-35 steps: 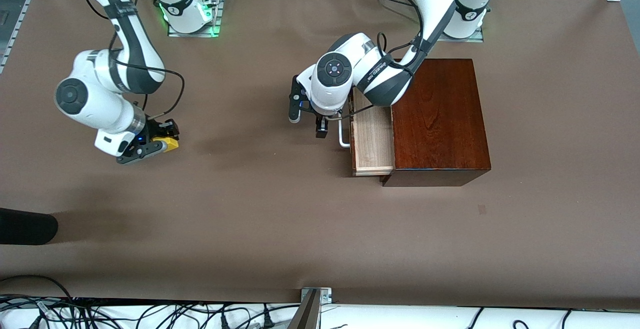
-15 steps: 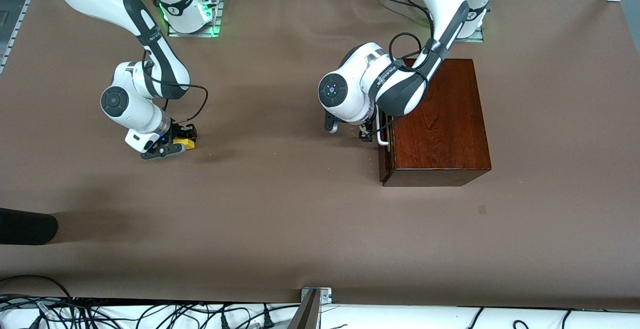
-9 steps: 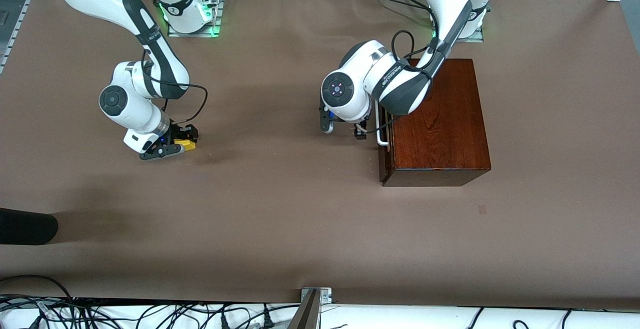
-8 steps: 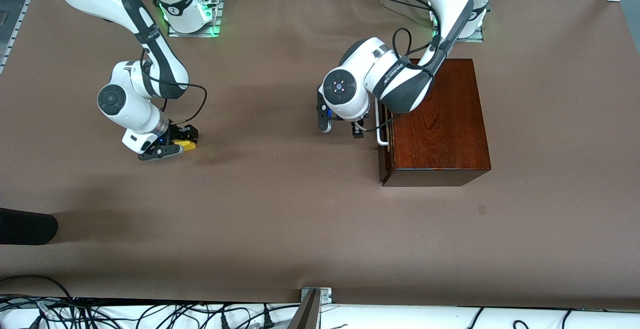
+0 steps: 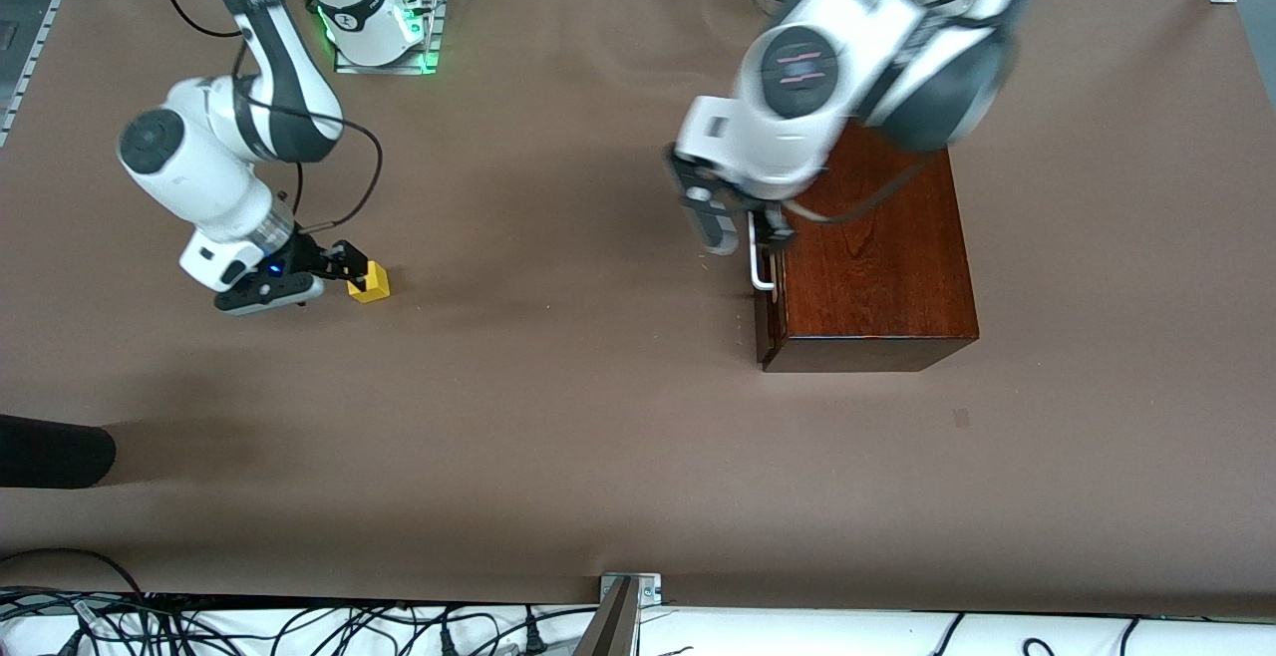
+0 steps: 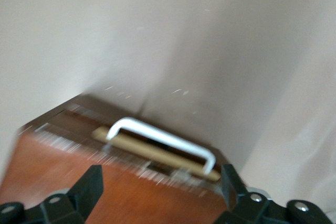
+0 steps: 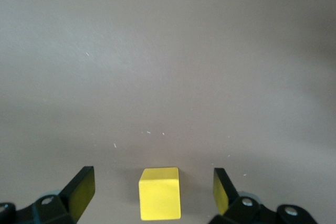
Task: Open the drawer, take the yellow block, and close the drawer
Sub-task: 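Place the yellow cube on the table with the right gripper and open it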
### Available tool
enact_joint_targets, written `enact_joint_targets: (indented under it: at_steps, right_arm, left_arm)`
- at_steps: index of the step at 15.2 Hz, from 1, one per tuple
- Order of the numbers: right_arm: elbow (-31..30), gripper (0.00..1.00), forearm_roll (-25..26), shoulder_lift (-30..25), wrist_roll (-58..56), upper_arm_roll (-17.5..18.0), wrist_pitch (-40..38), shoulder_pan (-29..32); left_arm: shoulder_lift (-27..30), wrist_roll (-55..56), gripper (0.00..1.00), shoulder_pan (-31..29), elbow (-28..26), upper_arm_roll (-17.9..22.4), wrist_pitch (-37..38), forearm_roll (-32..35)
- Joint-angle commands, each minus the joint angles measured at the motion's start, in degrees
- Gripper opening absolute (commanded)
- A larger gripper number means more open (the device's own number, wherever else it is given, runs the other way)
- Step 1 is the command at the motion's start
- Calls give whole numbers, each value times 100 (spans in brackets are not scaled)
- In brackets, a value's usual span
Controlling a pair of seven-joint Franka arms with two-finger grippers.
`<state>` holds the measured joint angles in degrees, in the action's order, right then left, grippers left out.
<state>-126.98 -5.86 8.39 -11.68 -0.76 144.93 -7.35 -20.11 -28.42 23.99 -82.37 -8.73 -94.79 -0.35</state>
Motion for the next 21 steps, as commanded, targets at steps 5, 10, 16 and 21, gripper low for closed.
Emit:
enact_joint_targets:
  at_steps: [5, 10, 16, 21]
  right_arm:
    - [1533, 100, -38, -469, -1, -99, -2457, 59]
    - [2966, 100, -38, -443, 8, -363, -4321, 23]
    - [3504, 100, 15, -794, 605, -364, -5827, 6]
    - [3495, 100, 24, -848, 694, -355, -5723, -20]
  left_arm:
    - [990, 134, 100, -1519, -253, 284, 611, 131]
    - [1685, 2578, 100, -1898, -833, 837, 366, 114]
    - [2396, 3468, 100, -2319, -1738, 856, 40, 87]
    - [2415, 3282, 100, -2426, -1757, 794, 83, 131]
